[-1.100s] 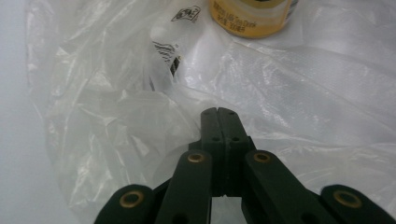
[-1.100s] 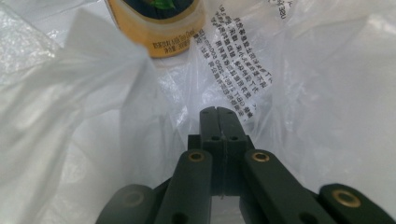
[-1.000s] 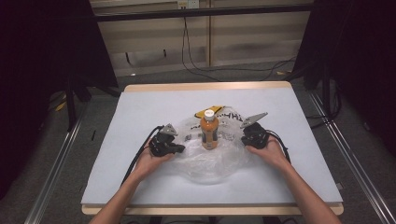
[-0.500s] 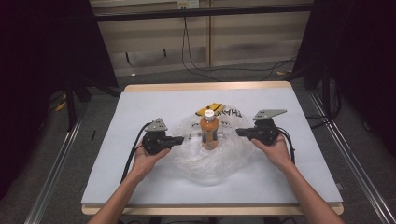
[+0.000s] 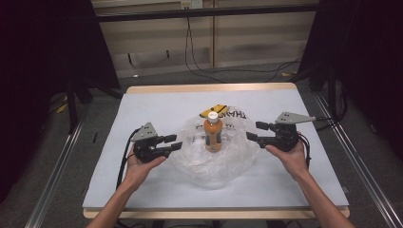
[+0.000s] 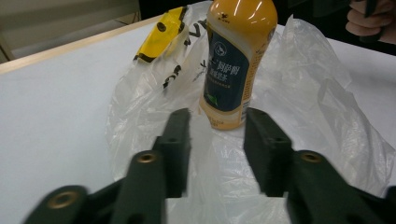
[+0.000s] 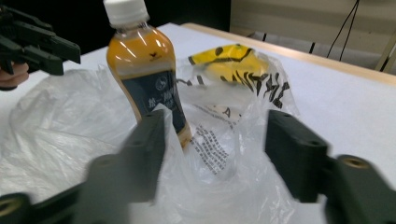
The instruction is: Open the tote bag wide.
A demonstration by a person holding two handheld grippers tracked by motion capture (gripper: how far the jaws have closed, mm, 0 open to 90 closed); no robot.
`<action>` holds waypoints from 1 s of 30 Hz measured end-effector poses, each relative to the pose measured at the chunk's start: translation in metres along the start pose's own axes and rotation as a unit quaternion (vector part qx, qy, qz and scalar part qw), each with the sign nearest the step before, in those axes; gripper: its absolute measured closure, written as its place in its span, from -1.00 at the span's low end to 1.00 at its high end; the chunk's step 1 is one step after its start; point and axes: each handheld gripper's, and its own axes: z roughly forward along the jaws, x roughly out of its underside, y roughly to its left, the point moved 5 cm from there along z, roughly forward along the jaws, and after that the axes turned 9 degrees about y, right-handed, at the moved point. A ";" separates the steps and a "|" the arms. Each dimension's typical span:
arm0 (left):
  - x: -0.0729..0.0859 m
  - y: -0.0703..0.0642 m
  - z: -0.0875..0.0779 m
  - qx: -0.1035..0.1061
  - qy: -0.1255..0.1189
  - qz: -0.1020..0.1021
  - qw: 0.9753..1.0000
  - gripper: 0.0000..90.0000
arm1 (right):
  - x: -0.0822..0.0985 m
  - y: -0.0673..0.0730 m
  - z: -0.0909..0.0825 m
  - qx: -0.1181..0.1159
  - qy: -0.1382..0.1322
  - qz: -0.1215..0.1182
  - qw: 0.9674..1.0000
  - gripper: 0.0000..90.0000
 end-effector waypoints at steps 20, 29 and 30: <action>0.023 -0.011 -0.045 -0.045 -0.018 -0.023 0.999 -0.91 | 0.030 0.022 -0.052 0.030 -0.043 0.016 0.999 -0.94; 0.048 -0.026 -0.060 -0.074 -0.014 -0.027 0.997 -0.95 | 0.057 0.029 -0.074 0.063 -0.038 0.038 0.997 -0.91; 0.052 -0.028 -0.061 -0.071 -0.019 -0.034 0.997 -0.95 | 0.060 0.031 -0.076 0.062 -0.037 0.044 0.996 -0.92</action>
